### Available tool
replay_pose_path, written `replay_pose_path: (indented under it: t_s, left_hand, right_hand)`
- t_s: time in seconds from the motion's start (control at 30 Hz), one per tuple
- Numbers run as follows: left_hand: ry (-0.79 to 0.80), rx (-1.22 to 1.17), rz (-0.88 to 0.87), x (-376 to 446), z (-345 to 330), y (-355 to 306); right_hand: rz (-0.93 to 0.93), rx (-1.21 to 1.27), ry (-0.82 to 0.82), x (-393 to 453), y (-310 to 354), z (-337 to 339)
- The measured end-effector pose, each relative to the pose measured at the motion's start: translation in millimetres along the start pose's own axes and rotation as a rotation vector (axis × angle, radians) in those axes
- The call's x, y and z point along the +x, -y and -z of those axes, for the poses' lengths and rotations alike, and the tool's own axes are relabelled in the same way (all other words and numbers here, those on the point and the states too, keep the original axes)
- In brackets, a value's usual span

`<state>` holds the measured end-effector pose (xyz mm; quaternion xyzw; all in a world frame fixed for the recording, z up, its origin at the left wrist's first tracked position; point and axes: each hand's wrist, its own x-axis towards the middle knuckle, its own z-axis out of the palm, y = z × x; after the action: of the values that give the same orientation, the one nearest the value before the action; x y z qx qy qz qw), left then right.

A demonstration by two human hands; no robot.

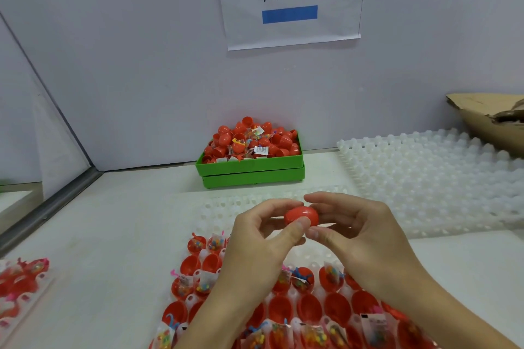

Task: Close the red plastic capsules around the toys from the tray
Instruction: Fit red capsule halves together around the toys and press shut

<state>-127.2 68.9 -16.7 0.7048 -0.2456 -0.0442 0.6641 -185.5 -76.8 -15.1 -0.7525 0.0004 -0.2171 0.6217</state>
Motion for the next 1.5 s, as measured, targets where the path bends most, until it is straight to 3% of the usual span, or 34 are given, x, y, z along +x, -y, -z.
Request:
replay_pose_path:
  t_s: [0.33,0.73,0.87,1.0,1.2,1.5]
  left_hand:
    - [0.001,0.072,-0.086,-1.8,1.3,-3.5]
    - [0.112,0.131,-0.173,-6.0,-2.4,-3.6]
    - [0.062,0.067,-0.166,-3.3,1.1,-4.8]
    - [-0.011,0.179,-0.249,-3.6,1.7,-3.3]
    - [-0.012,0.334,-0.345,-5.4,-0.3,-1.4]
    - [0.011,0.284,-0.325,-6.0,-2.8,-1.3]
  right_hand:
    - [0.104,-0.04,-0.073,0.9,-1.1,4.9]
    - [0.081,0.021,-0.107,-1.9,-1.4,3.4]
    - [0.081,0.087,-0.073,-3.9,-1.4,1.9]
    - [0.046,0.103,-0.052,-4.0,-3.7,3.2]
    - [-0.002,0.107,0.011,-4.6,-5.7,1.9]
    - [-0.07,0.186,-0.026,-2.4,-7.9,3.6]
